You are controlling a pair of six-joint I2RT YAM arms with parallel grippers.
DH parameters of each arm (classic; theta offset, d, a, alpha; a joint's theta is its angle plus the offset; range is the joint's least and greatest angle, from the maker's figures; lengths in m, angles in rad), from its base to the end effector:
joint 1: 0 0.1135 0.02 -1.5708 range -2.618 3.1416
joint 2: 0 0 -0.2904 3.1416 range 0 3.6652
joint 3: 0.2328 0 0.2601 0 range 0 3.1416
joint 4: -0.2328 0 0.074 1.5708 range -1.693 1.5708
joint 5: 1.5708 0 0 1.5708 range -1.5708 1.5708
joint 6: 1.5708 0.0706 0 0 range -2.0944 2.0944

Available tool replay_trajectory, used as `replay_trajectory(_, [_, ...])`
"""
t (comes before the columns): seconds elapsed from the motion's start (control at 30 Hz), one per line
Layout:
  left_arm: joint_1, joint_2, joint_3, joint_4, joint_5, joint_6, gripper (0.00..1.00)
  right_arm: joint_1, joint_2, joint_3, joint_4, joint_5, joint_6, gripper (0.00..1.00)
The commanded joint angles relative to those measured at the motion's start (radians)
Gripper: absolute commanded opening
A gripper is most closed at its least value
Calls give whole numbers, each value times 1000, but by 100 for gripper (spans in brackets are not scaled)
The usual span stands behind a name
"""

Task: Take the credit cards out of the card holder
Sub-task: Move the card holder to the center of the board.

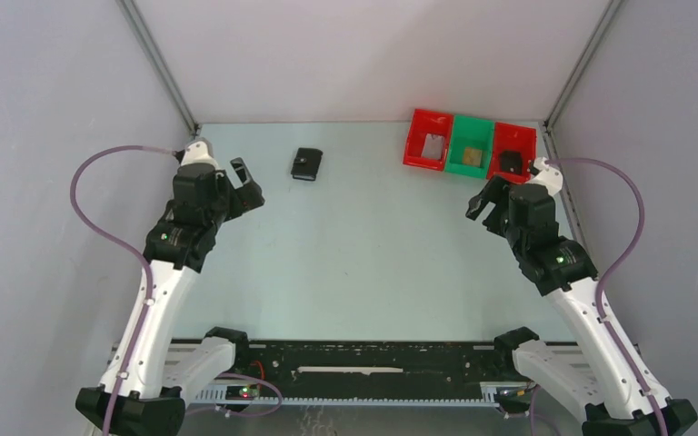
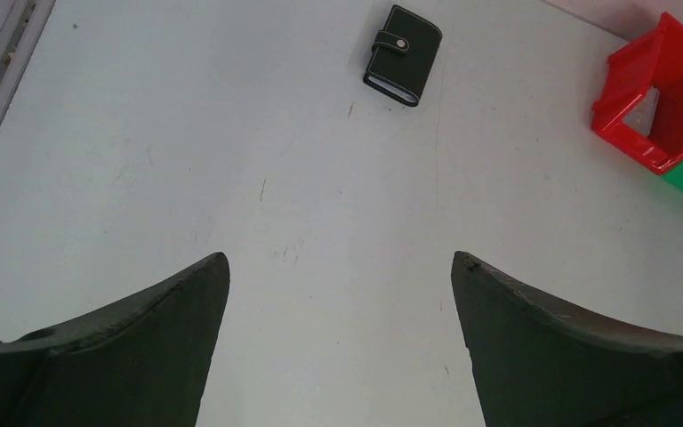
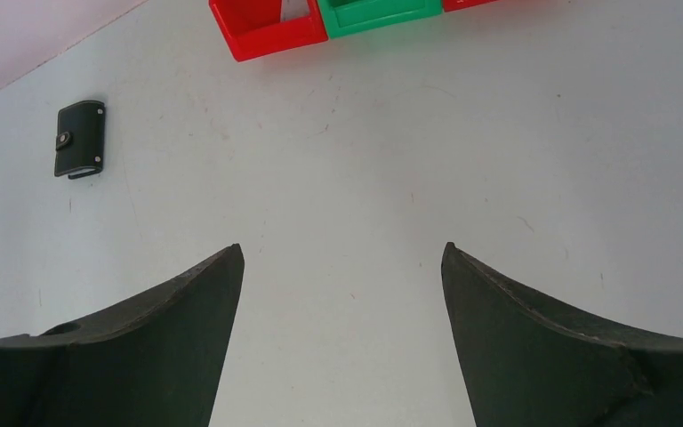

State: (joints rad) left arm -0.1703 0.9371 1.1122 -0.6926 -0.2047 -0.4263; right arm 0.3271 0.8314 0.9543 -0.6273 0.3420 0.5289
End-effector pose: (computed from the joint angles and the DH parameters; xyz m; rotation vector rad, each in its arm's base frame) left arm 0.2106 -0.0217 0.3799 -0.3880 2.0434 -0.1510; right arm 0.1886 0.0390 0.3507 0.4119 2.0064 0.1790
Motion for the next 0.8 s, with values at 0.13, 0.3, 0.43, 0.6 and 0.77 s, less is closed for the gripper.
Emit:
replay_trajectory(0.13, [6,-26,-17,44,22,16,100,-3,7,4,-4,11,43,91])
replay_trajectory(0.3, [5,-25,-27,56,45,32,100,-3,2,4,-15,14,52,91])
replay_trajectory(0.43, [3,-2,-54,99,92,53,100,-3,2,4,-20,14,59,91])
replay_trajectory(0.6, [-27,205,82,106,80,73,100,-3,0,4,-30,8,85,90])
replay_trajectory(0.77, [-72,530,377,9,10,98,100,-3,-35,-27,-12,-4,124,90])
